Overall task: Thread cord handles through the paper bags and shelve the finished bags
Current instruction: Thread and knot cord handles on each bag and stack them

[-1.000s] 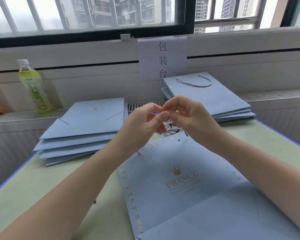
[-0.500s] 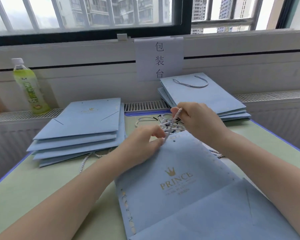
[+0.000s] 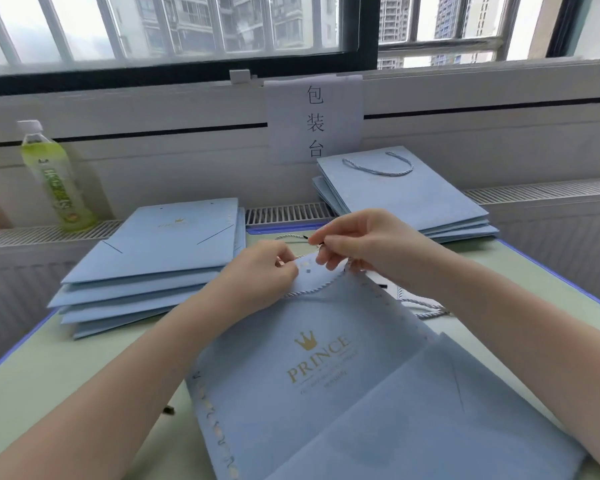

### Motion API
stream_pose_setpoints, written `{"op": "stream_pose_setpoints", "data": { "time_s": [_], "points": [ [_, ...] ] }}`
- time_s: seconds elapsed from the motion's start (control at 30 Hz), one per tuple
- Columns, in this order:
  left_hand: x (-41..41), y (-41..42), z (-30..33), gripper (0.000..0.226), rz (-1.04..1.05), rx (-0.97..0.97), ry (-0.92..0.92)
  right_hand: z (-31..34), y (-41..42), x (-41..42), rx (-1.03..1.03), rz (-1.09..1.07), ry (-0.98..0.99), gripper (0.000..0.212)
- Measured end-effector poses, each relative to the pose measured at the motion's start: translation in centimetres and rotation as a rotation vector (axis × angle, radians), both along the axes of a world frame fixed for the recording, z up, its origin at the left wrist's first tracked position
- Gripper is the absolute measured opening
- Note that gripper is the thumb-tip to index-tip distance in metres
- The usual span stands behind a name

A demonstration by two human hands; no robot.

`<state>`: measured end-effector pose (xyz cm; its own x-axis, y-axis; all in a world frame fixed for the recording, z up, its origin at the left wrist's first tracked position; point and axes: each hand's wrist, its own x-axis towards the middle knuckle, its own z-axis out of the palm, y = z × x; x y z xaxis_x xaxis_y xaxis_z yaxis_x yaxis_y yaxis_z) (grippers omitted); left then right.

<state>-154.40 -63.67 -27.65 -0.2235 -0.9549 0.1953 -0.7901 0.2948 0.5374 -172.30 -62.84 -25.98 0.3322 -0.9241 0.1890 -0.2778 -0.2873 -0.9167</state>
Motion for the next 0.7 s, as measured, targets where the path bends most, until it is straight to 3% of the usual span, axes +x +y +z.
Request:
{"op": "stream_pose_setpoints", "data": {
  "time_s": [0.27,0.37,0.5,0.6,0.7],
  "points": [
    [0.0,-0.2,-0.2,0.031,-0.040,0.108,-0.091,-2.1,0.7,2.0,-0.316,-0.017,0.450,0.009],
    [0.1,-0.3,0.0,0.027,-0.023,0.176,-0.013,-2.3,0.9,2.1,-0.473,-0.057,0.576,0.005],
    [0.8,-0.4,0.4,0.022,-0.005,0.334,0.235,-2.4,0.8,2.0,-0.695,-0.080,0.738,0.007],
    [0.8,-0.4,0.4,0.015,-0.002,0.349,0.262,-2.8,0.5,2.1,-0.818,-0.055,0.870,0.004],
    [0.7,-0.4,0.2,0.014,-0.002,0.368,0.290,-3.3,0.3,2.2,-0.909,-0.023,0.924,0.018]
  ]
}}
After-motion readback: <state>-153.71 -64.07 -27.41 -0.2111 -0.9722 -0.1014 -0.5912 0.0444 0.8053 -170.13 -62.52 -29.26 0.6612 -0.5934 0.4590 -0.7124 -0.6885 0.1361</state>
